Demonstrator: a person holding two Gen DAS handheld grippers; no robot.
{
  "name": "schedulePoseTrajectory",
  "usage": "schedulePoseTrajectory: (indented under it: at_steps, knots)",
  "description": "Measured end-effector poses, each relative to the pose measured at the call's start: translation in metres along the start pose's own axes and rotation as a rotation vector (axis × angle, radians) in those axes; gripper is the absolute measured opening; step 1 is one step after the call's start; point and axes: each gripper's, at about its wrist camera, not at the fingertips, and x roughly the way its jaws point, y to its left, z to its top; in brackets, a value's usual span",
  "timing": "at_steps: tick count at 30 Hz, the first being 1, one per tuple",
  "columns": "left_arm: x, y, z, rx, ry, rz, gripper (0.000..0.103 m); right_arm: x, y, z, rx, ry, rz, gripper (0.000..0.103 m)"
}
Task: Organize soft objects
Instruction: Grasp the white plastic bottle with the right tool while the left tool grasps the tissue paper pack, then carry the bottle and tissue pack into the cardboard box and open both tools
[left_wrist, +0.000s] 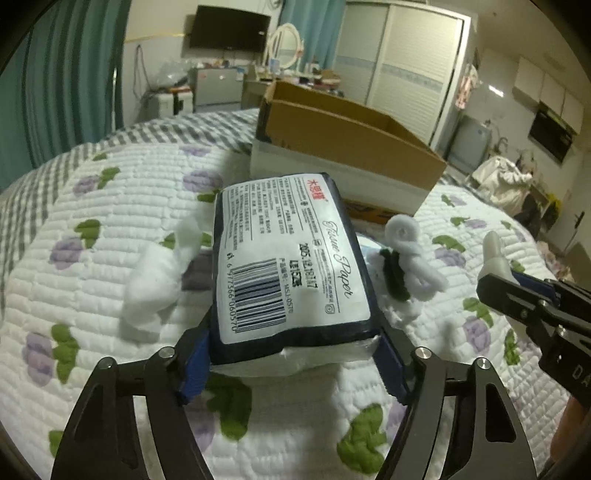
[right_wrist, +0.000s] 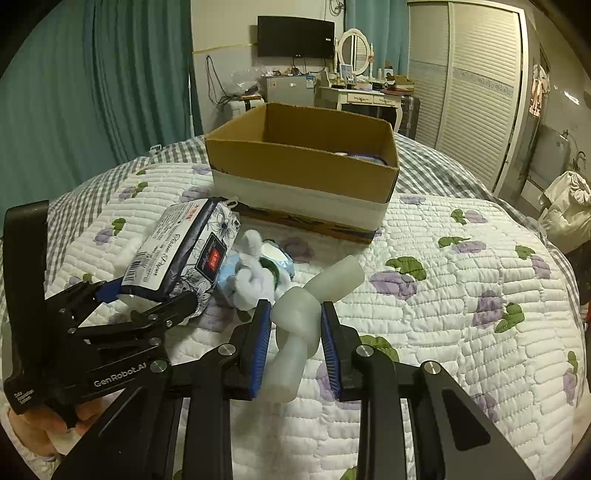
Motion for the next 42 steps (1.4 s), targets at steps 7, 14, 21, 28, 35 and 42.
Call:
schedulePoseTrajectory:
  at_steps: [7, 14, 21, 28, 35, 42]
  knots:
    - [-0.054, -0.013, 0.003, 0.025, -0.045, 0.031, 0.073, -0.037, 0.007, 0.004, -0.013, -0.062, 0.02, 0.026]
    - [-0.103, -0.032, 0.024, 0.065, -0.113, 0.076, 0.073, -0.081, 0.014, 0.023, -0.064, -0.136, 0.042, 0.026]
    - [-0.131, -0.047, 0.073, 0.1, -0.194, 0.085, 0.073, -0.122, 0.009, 0.076, -0.118, -0.225, 0.066, 0.026]
    - [-0.111, -0.057, 0.135, 0.143, -0.254, 0.096, 0.073, -0.126, -0.012, 0.148, -0.143, -0.302, 0.039, 0.026]
    - [-0.044, -0.061, 0.176, 0.148, -0.224, 0.103, 0.073, -0.082, -0.036, 0.199, -0.138, -0.324, 0.019, 0.026]
    - [0.032, -0.063, 0.188, 0.189, -0.171, 0.121, 0.073, 0.002, -0.052, 0.219, -0.112, -0.27, 0.04, 0.026]
